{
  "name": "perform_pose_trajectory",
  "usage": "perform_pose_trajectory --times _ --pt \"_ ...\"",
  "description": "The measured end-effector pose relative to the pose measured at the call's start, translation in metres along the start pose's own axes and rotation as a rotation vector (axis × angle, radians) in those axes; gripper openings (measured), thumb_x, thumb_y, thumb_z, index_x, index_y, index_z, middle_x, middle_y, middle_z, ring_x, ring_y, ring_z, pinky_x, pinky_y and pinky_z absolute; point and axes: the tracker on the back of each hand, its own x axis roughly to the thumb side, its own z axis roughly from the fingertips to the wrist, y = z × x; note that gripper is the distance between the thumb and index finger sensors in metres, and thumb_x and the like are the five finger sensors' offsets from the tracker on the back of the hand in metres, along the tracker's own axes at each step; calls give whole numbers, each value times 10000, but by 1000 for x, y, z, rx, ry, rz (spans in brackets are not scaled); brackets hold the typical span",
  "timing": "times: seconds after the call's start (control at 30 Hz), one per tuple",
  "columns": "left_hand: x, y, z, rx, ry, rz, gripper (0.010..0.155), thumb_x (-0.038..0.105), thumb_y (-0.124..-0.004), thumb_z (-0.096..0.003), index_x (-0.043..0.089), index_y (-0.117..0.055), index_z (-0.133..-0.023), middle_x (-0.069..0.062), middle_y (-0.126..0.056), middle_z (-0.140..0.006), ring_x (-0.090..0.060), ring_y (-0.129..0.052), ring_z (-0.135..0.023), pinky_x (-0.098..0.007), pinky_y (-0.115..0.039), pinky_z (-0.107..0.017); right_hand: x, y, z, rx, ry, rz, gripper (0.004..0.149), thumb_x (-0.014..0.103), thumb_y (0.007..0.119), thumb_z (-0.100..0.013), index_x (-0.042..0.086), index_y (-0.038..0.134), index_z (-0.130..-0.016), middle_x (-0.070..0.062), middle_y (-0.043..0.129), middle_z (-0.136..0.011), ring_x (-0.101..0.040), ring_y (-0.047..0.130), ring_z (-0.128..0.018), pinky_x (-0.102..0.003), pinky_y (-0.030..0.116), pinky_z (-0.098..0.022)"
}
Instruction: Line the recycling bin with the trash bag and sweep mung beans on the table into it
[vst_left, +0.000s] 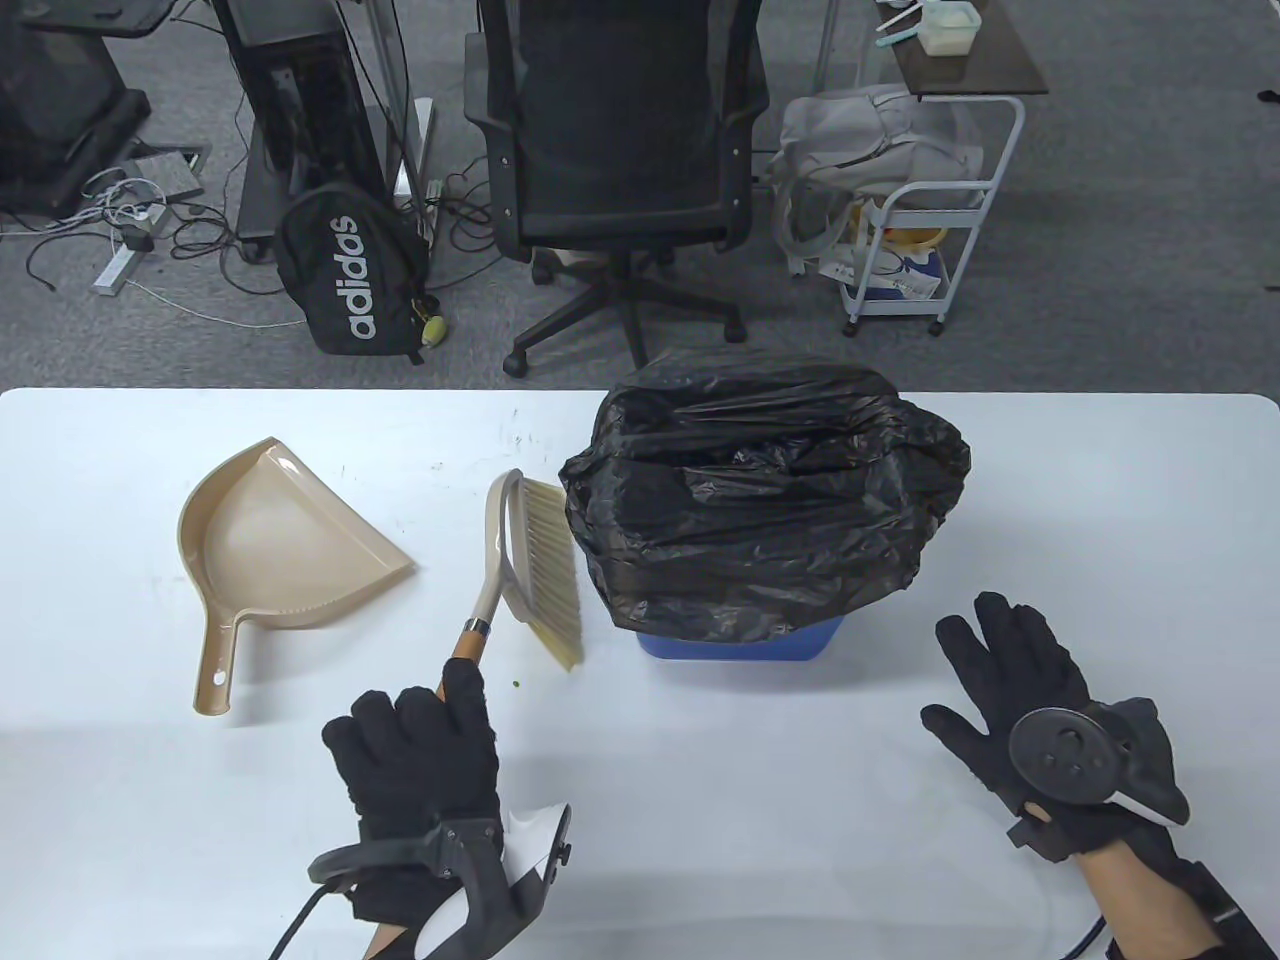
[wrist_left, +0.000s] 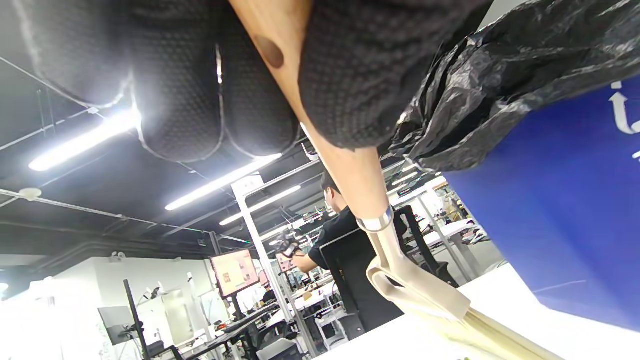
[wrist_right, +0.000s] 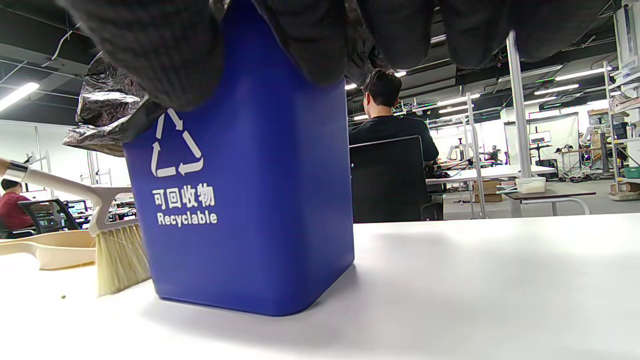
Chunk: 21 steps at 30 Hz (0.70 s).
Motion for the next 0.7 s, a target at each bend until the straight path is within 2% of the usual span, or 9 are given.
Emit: perform_pose_trajectory --times 0.3,0.53,0.7 --pt "-20 2 7 14 17 23 549 213 -970 -421 168 -882 -961 -231 -983 -779 -576 -991 -721 -780 -747 -575 1 0 0 -1 0 2 814 506 745 -490 26 581 -1126 -417 477 -1108 -714 520 -931 -762 548 -605" --pt "-58 9 16 0 8 106 568 220 -971 -412 163 -870 -968 -205 -981 -793 -568 -985 -744 -781 -731 -593 1 -1 0 -9 -2 -2 814 505 746 -489 27 581 -1126 -416 478 -1109 -711 520 -935 -761 548 -607" --pt "-79 6 23 -16 -7 178 589 230 -976 -406 161 -857 -978 -179 -981 -805 -568 -982 -758 -787 -730 -595 2 -1 0 -10 -2 -3 819 504 746 -489 25 570 -1129 -416 478 -1108 -713 520 -933 -761 548 -607"
